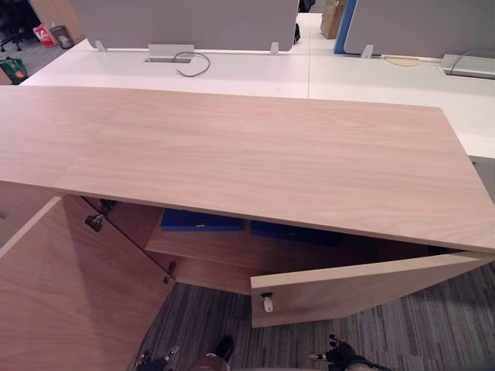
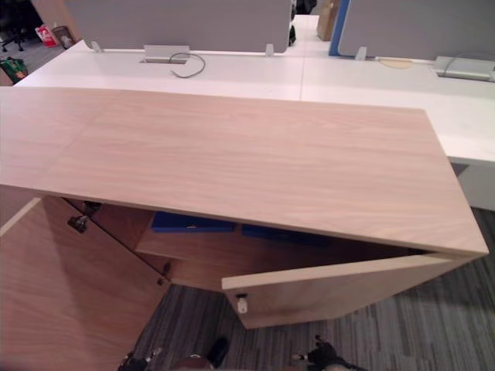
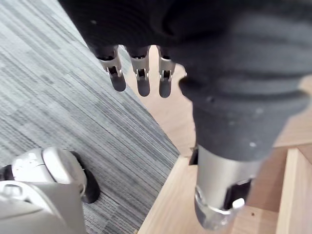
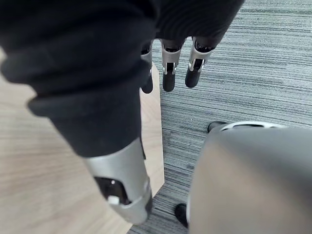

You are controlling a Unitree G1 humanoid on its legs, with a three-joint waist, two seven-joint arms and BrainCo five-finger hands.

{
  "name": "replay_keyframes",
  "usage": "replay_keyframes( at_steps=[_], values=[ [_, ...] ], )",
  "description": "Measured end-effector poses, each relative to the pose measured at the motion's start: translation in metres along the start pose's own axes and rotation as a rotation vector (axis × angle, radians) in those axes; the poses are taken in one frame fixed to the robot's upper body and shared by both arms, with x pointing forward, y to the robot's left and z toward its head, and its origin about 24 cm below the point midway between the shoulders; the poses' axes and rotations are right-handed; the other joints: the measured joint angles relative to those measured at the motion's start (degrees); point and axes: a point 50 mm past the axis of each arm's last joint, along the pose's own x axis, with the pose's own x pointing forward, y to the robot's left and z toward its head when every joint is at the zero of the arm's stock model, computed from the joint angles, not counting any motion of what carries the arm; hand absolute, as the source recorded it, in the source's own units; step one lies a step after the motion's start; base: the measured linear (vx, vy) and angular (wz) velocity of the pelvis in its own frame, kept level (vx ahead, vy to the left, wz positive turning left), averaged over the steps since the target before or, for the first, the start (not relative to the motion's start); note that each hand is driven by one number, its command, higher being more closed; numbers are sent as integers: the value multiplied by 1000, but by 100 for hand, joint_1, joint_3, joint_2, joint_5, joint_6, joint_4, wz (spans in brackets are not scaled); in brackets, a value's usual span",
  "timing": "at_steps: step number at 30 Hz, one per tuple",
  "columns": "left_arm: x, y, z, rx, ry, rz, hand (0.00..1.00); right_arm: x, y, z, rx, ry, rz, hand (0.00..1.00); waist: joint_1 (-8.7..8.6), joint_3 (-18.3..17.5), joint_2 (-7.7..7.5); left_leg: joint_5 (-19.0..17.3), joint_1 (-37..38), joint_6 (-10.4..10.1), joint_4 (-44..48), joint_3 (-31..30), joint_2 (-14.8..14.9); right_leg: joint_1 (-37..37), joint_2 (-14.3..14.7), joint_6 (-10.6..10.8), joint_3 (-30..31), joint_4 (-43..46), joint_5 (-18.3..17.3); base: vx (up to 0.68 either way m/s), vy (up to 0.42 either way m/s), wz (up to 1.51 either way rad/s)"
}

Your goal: Walk over to the cabinet, pick up the folder, carry it to the office cabinet, place the folder inside the office cabinet, then close the office cabinet door

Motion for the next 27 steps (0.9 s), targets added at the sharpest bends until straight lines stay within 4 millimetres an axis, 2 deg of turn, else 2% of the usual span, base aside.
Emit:
replay_keyframes(
  at_steps=[1, 4, 5, 6, 7, 8, 9, 10, 11, 12, 13, 14, 15, 16, 17, 18, 21, 24, 25, 27],
  values=[
    [0, 3, 0, 0, 1, 8, 0, 0, 2, 0, 13, -2, 2, 0, 2, 13, -44, 59, -30, -94, -44, -3, 85, 124, 137, -45, -134, -188, 80, 101, -194, 31],
    [4, -3, 13, 3, -36, -6, 0, -1, 6, 0, 35, -5, -1, 0, -14, 39, -146, 185, -258, -229, -46, 4, 193, 205, 312, -115, -461, -385, 151, 56, -119, 66],
    [6, -3, 20, 5, -58, -7, 0, -1, 12, 2, 58, -10, 5, 0, -12, 94, -248, 327, -346, -262, -41, 145, 204, 239, 319, -120, -639, -389, 154, 13, -66, 82],
    [7, -3, 26, 11, -80, -9, 0, 0, 16, 5, 65, -18, 10, 0, -37, 135, -331, 576, -467, -178, -33, 623, 157, 263, 338, -132, -782, -365, 157, 0, -55, 88],
    [6, -5, 28, 22, -89, -16, 0, 0, 18, 7, 69, -23, 13, 0, -52, 155, -341, 717, -524, -74, -40, 928, 137, 260, 349, -165, -835, -340, 175, -18, -7, 101],
    [6, -10, 31, 57, -113, -36, 0, 0, 20, 12, 79, -35, 17, 0, -96, 197, -315, 994, -552, 154, -253, 1704, 173, 245, 344, -344, -968, -353, 261, -44, 68, 93],
    [7, -13, 41, 63, -147, -44, 0, 0, 25, 18, 109, -57, 25, 0, -110, 286, -338, 367, -767, 513, 360, 3078, 278, 264, 315, -441, -1130, -387, 220, -53, 98, 85],
    [8, -13, 44, 72, -150, -40, 0, 1, 26, 20, 126, -65, 23, 0, -104, 335, -358, 31, -981, 650, 840, 3580, 467, 257, 277, -451, -1250, -376, 210, -90, 78, 69],
    [10, -12, 51, 98, -171, -41, 0, 0, 27, 20, 166, -62, 18, 0, -120, 464, -410, -499, -1206, 719, 1910, 4483, 808, 284, 119, -438, -1466, -291, 200, -110, 31, 64],
    [10, -15, 53, 134, -183, -53, 0, -1, 23, 12, 209, -41, 3, 0, -120, 473, -429, -742, -1230, 790, 2669, 5014, 1009, 305, -77, -377, -1692, -231, 152, -110, 71, 62],
    [9, -16, 52, 150, -185, -61, 0, -1, 20, 10, 243, -41, -12, 0, -137, 447, -374, -870, -1192, 790, 2932, 5183, 1093, 304, -142, -381, -1765, -215, 131, -64, 115, 74],
    [9, -21, 50, 180, -179, -78, 0, -2, 14, 9, 287, -49, -38, 0, -233, 371, -228, -1110, -1049, 762, 3158, 5454, 1262, 284, -229, -358, -2019, -151, 114, 7, 265, 101],
    [7, -27, 43, 192, -159, -98, 0, -2, 9, 5, 321, -43, -58, 0, -351, 281, -76, -1174, -840, 673, 2901, 5580, 1386, 323, -238, -256, -2301, -92, 116, 45, 257, 121],
    [5, -33, 39, 193, -145, -113, 0, -2, 5, 3, 341, -38, -73, 0, -399, 230, 29, -1280, -700, 383, 2423, 5457, 1323, 337, -195, -154, -2426, -39, 138, 69, 296, 148],
    [5, -40, 40, 207, -136, -136, 0, -2, 11, 3, 382, -23, -69, 0, -405, 289, -109, -924, -619, 507, 1799, 5155, 822, 360, -312, -211, -2503, -84, 197, 76, 179, 157],
    [6, -39, 42, 214, -142, -138, 0, -3, 17, -1, 413, -1, -58, 0, -411, 257, -209, -582, -484, 627, 1177, 4917, 491, 409, -281, -286, -2539, -279, 406, 71, 143, 145],
    [6, -34, 36, 165, -106, -125, 0, -3, 19, -3, 420, 9, -49, 0, -336, 288, -170, -296, -189, 765, 604, 4451, 57, 687, -227, -188, -2607, -643, 347, 47, 64, 106],
    [5, -32, 30, 116, -77, -129, 0, -3, 17, -2, 399, 2, -41, 0, -320, 266, -115, -94, -12, 773, 260, 4251, -135, 832, -236, -190, -2632, -687, 363, 3, 25, 47],
    [6, -29, 26, 69, -51, -117, 0, -2, 14, -1, 377, -3, -43, 0, -309, 283, -56, 157, 104, 740, -128, 4181, -181, 836, -250, -114, -2662, -686, 410, 7, 1, 26],
    [5, -27, 22, 9, -27, -102, 0, -2, 13, 0, 375, -5, -44, 0, -305, 284, -30, 413, 235, 691, -534, 4142, -187, 806, -205, -93, -2711, -691, 418, -29, -30, 14]
  ],
)
